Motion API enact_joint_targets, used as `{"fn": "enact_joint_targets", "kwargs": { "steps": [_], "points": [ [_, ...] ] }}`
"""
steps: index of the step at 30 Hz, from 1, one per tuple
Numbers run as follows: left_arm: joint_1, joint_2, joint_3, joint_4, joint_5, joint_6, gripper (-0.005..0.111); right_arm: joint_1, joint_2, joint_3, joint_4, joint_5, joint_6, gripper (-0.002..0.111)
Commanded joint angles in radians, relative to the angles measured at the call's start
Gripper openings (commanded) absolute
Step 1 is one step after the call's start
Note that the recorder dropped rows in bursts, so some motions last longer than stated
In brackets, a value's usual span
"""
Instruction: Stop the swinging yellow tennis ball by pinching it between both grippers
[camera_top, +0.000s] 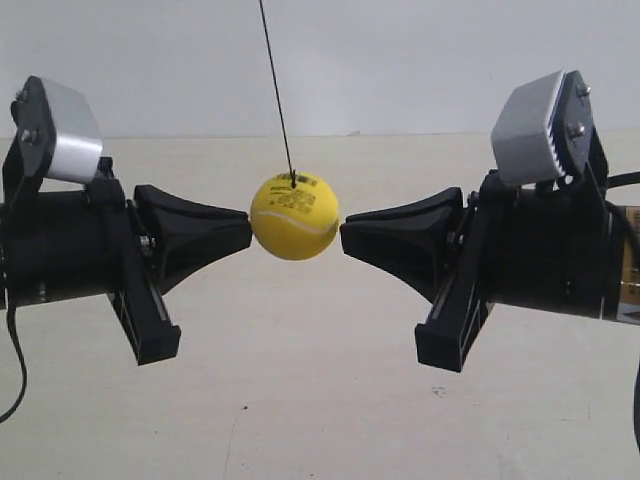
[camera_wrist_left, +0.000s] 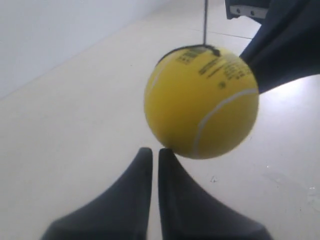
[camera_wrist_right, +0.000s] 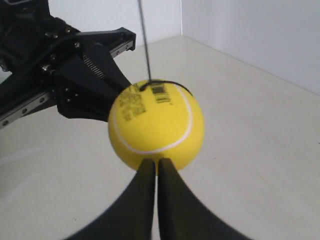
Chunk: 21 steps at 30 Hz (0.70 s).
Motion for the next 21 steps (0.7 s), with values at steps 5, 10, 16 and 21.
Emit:
{"fn": "enact_joint_targets", "kwargs": {
  "steps": [5,10,16,21],
  "points": [
    [-0.006,-0.033,-0.002,0.038,-0.074,-0.041,0.005,0.002,0.001,-0.005,0.039,-0.042,-0.066,0.0],
    [-0.006,-0.013,-0.002,0.01,-0.101,-0.027,0.005,0.002,0.001,-0.005,0.05,-0.045,-0.068,0.0],
    [-0.006,-0.013,-0.002,0.007,-0.074,-0.008,0.005,0.002,0.001,-0.005,0.05,-0.045,-0.068,0.0],
    [-0.006,-0.013,-0.002,0.009,-0.023,-0.019,0.005,0.002,0.001,-0.005,0.048,-0.044,-0.068,0.0]
  ]
}}
